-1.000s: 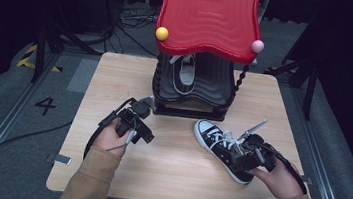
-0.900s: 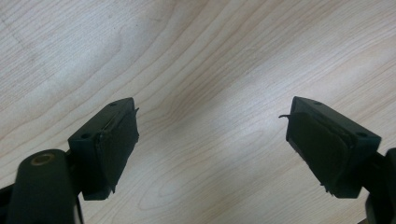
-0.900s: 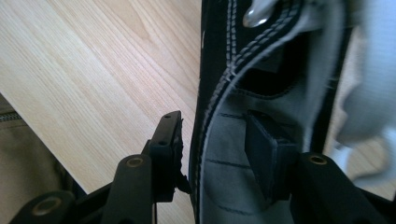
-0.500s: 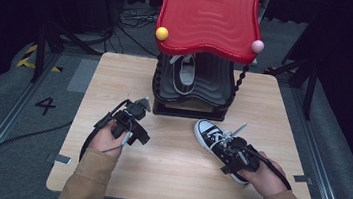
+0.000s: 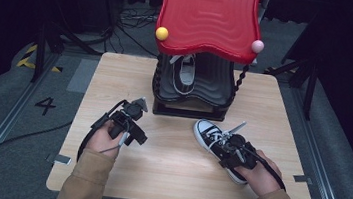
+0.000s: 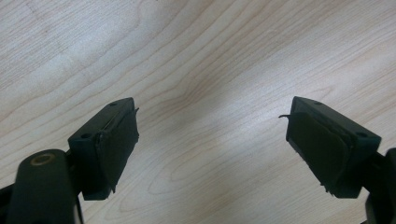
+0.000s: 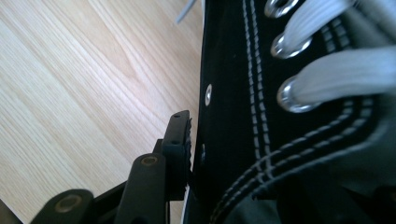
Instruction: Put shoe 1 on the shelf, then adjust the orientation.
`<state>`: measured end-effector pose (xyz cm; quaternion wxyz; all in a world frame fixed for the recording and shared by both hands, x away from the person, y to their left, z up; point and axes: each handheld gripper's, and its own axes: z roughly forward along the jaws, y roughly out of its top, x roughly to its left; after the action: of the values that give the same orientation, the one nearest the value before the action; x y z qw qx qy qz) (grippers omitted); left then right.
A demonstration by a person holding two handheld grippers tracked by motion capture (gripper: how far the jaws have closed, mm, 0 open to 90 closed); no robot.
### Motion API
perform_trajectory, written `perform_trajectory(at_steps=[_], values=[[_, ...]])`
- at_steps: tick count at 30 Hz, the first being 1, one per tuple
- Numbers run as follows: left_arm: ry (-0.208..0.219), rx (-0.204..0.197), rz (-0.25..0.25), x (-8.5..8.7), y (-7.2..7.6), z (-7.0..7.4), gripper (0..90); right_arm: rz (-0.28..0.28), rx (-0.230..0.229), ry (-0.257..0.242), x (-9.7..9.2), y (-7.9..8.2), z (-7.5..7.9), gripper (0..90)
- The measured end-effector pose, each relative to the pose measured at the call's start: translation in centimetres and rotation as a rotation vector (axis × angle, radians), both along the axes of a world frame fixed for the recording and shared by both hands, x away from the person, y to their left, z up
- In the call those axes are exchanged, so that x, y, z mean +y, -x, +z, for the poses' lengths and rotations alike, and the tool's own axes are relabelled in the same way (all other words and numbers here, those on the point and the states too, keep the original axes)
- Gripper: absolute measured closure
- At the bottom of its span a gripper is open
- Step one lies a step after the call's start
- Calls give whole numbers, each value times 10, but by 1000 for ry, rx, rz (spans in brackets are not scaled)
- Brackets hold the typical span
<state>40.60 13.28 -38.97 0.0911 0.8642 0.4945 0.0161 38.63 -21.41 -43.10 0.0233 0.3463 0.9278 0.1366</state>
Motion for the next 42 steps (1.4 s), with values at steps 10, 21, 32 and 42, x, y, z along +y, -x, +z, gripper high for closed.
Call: perform_trajectory(at_steps=[10, 21, 32, 42], values=[[1, -4, 9, 2, 0, 1, 171, -78, -74, -57, 2, -3, 0, 664], [-3, 5, 1, -1, 0, -1, 171, -102, -47, -130, 1, -9, -7, 701], [6, 7, 7, 3, -1, 0, 171, -89, -107, -129, 9, -7, -4, 841], [13, 4, 19, 10, -1, 2, 171, -78, -166, -146, 8, 4, 14, 860]])
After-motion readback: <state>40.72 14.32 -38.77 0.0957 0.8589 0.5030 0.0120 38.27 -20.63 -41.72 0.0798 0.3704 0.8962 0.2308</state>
